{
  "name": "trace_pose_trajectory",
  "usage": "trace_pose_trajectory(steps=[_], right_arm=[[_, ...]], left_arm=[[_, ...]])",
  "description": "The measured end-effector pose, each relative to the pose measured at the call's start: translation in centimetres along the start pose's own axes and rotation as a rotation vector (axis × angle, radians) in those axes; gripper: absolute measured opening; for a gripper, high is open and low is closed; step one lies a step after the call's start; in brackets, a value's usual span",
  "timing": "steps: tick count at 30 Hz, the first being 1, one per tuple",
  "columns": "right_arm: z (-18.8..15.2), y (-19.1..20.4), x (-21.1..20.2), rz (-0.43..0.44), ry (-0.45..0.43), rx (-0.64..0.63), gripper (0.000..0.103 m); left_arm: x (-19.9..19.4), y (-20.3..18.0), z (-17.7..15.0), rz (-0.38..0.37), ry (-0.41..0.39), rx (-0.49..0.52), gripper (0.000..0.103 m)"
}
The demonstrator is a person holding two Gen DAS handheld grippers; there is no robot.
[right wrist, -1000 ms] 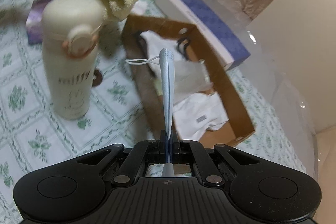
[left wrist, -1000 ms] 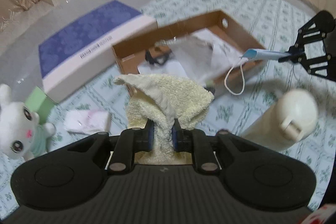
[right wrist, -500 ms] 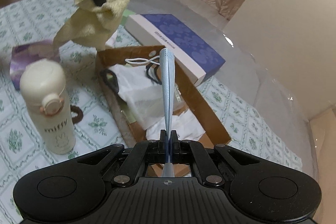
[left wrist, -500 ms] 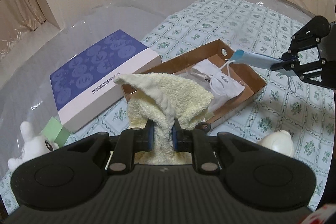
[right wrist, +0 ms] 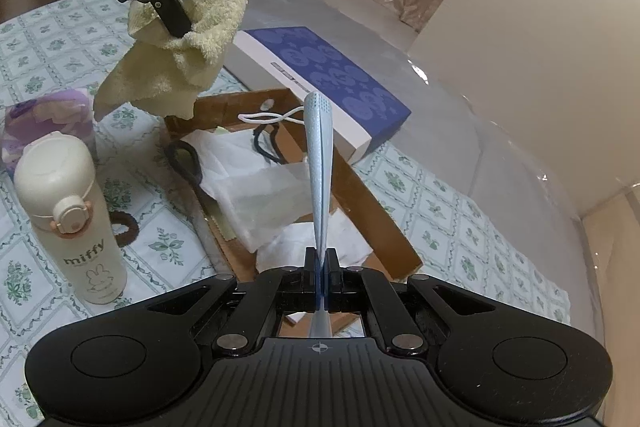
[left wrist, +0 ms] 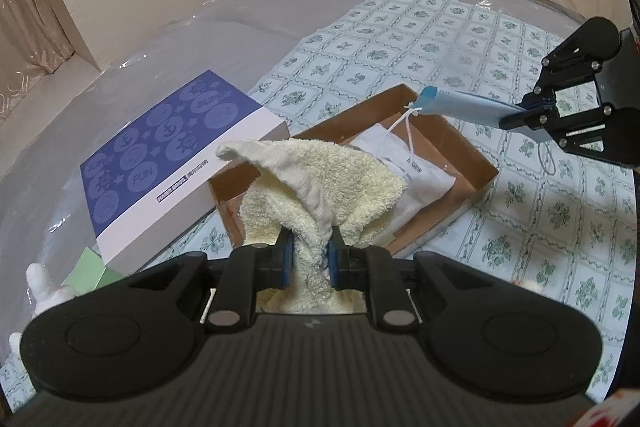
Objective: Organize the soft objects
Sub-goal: 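Carry the blue mask and yellow towel toward the cardboard box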
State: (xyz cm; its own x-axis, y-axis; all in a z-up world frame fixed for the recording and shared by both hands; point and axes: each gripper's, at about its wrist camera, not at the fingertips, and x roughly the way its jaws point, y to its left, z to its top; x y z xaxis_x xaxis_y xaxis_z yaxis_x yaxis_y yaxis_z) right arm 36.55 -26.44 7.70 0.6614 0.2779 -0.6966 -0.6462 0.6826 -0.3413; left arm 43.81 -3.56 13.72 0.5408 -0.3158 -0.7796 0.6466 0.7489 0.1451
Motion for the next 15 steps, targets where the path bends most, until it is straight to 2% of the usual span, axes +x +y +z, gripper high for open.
trace_pose_trajectory(steps=[9,15], right_arm=[[0.2,-2.4,0.2,-0.039,0.003,0.078,0.002],[0.6,-4.4,0.1,-0.076,-0.010,0.154,0.002]], left_arm=[[0.0,0.1,3.0,-0.045,-0.071,-0.055,0.015],[0.8,0.7,4.8,-0.105,-0.143,-0.148,0.015]])
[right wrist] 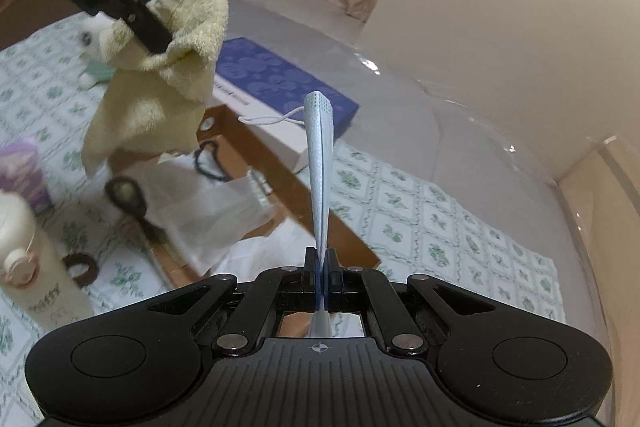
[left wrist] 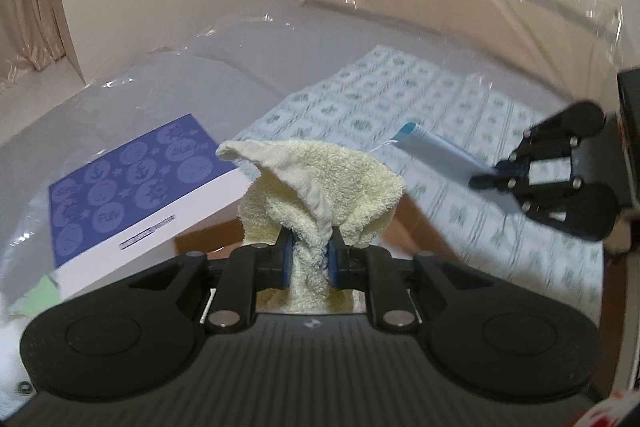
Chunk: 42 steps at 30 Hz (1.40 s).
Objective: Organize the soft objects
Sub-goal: 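Carry the blue mask and yellow towel toward the cardboard box, then open both grippers to drop the blue mask and yellow towel into the box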
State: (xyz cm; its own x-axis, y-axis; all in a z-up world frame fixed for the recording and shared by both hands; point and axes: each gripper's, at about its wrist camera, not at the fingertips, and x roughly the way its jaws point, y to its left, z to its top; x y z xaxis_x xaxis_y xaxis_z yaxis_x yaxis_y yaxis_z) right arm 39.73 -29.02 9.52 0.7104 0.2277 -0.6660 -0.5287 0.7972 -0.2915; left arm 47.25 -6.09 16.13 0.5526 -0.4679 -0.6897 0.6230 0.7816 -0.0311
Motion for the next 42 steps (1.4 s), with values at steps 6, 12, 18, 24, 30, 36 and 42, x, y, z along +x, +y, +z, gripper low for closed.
trace_pose_trajectory(steps=[6,12,18,24,30,36,42], right_arm=[[0.2,-1.0,0.6,-0.003,-0.011,0.040,0.002],[-0.3,-0.7,2.2,0.005,0.005,0.035,0.001],[-0.4,-1.5,4.5,0.036,0.015,0.110,0.001],[0.3,-1.7,7.1,0.099,0.025,0.190,0.001],[0.8,-0.9,9.7,0.152,0.042,0.208,0.001],[0.4,-0.6,12.2,0.213,0.076,0.266,0.001],[0.1,-0.8,14.7,0.291,0.133,0.369,0.001]], left_arm=[[4.3,0.5,-0.6,-0.023,0.007,-0.074,0.015],[8.8,1.0,-2.8,0.080,0.108,0.016,0.015],[11.5,1.9,-5.2,0.186,0.173,0.095,0.015],[14.6,2.4,-7.1,0.220,0.233,0.144,0.015],[17.0,2.4,-8.6,0.187,0.270,0.146,0.015],[18.3,2.9,-9.0,0.164,0.265,0.130,0.015],[18.2,3.3,-9.2,0.142,0.238,0.105,0.021]])
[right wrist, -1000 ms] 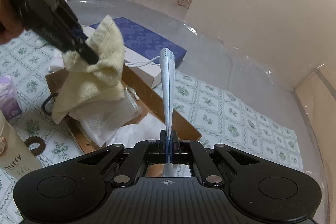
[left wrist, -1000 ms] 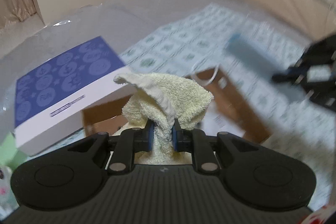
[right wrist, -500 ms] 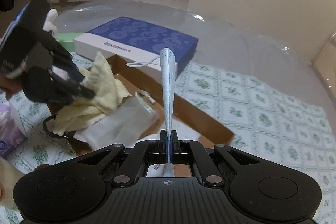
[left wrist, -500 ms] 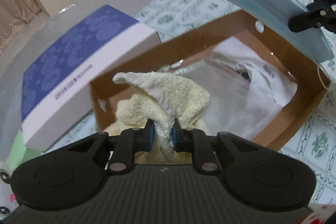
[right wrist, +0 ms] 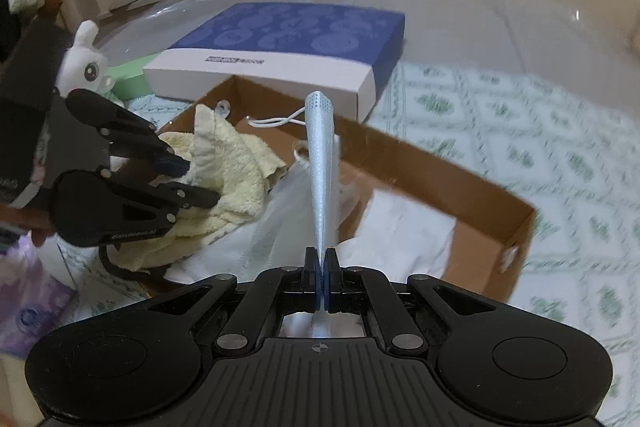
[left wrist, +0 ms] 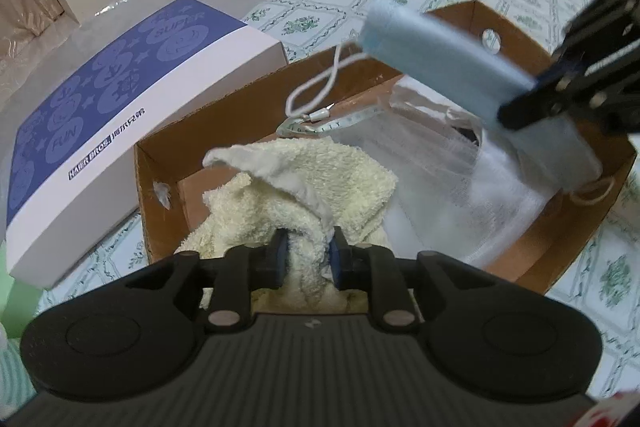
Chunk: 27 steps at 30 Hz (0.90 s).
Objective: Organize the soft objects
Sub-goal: 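Open both grippers to drop the blue mask and yellow towel into the box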
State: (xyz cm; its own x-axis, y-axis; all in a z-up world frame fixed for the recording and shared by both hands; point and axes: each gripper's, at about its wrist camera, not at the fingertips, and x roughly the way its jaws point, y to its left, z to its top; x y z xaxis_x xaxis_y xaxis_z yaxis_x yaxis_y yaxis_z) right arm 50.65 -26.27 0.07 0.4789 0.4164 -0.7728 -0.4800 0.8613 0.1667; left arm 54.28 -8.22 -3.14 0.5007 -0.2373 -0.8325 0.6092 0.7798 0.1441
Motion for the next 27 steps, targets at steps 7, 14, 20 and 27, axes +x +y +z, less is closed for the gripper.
trace_pose_trajectory(steps=[7,14,20,27], right_arm=[[-0.3,-0.4,2.7,-0.039,0.065,0.093,0.002],[-0.9,-0.8,4.4,-0.008,0.086,0.148,0.002],[-1.2,-0.5,4.5,0.009,0.070,0.150,0.002],[-1.2,-0.2,1.5,-0.008,0.017,0.135,0.062]], left_arm=[[-1.4,1.1,-0.1,-0.077,-0.032,-0.069,0.043],[-4.2,2.2,-0.8,-0.121,-0.109,-0.128,0.044],[-6.7,2.9,-1.5,-0.138,-0.154,-0.164,0.045],[-9.3,3.3,-3.5,-0.120,-0.173,-0.206,0.050]])
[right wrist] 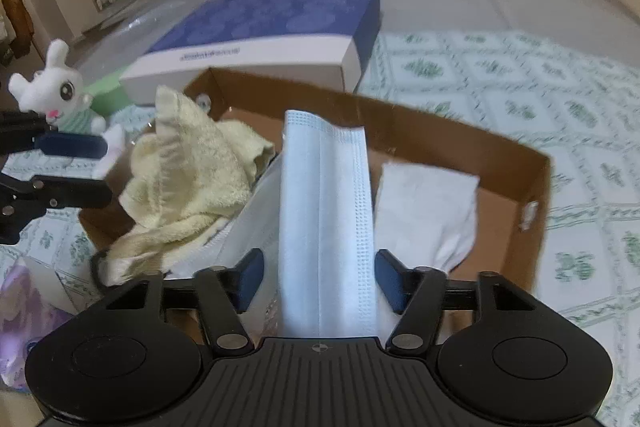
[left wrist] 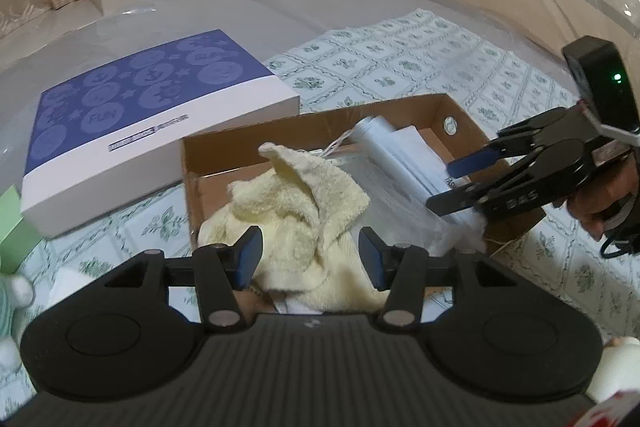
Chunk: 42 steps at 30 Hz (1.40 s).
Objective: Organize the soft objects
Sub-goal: 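Open both grippers to drop the blue mask and yellow towel into the box, then withdraw both grippers from the box back toward the table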
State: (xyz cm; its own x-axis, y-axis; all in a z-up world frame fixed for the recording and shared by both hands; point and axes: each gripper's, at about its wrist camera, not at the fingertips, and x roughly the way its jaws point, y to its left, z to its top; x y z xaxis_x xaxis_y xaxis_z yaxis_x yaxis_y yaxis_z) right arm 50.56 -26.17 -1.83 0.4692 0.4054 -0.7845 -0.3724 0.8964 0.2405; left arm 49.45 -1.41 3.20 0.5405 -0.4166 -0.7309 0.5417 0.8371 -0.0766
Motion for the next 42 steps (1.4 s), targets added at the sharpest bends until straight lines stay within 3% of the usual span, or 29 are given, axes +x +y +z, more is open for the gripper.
trace_pose_trajectory(steps=[9,15,20,31,42], right_arm=[[-0.6,0.4,-6.0,-0.019,-0.057,0.013,0.064],[-2.6,1.0,-10.8,-0.040,-0.096,0.038,0.065],[-6.4,1.7,-14.1,-0.043,-0.101,0.073,0.065],[-16.2,5.4,-18.8,-0.052,-0.114,0.065,0.066],[-25.5,12.2,-20.4,-0.027,-0.143,0.114,0.066]], left_arm=[[-6.3,0.1,-1.8,0.075,-0.052,-0.077,0.054],[-11.7,-0.8,-4.9,0.120,-0.080,-0.112,0.062],[-15.6,-2.1,-8.9,0.180,-0.090,-0.158,0.067],[-21.5,-8.0,-17.8,0.322,-0.163,-0.253,0.090],[-24.4,-15.7,-24.9,0.398,-0.202,-0.362,0.092]])
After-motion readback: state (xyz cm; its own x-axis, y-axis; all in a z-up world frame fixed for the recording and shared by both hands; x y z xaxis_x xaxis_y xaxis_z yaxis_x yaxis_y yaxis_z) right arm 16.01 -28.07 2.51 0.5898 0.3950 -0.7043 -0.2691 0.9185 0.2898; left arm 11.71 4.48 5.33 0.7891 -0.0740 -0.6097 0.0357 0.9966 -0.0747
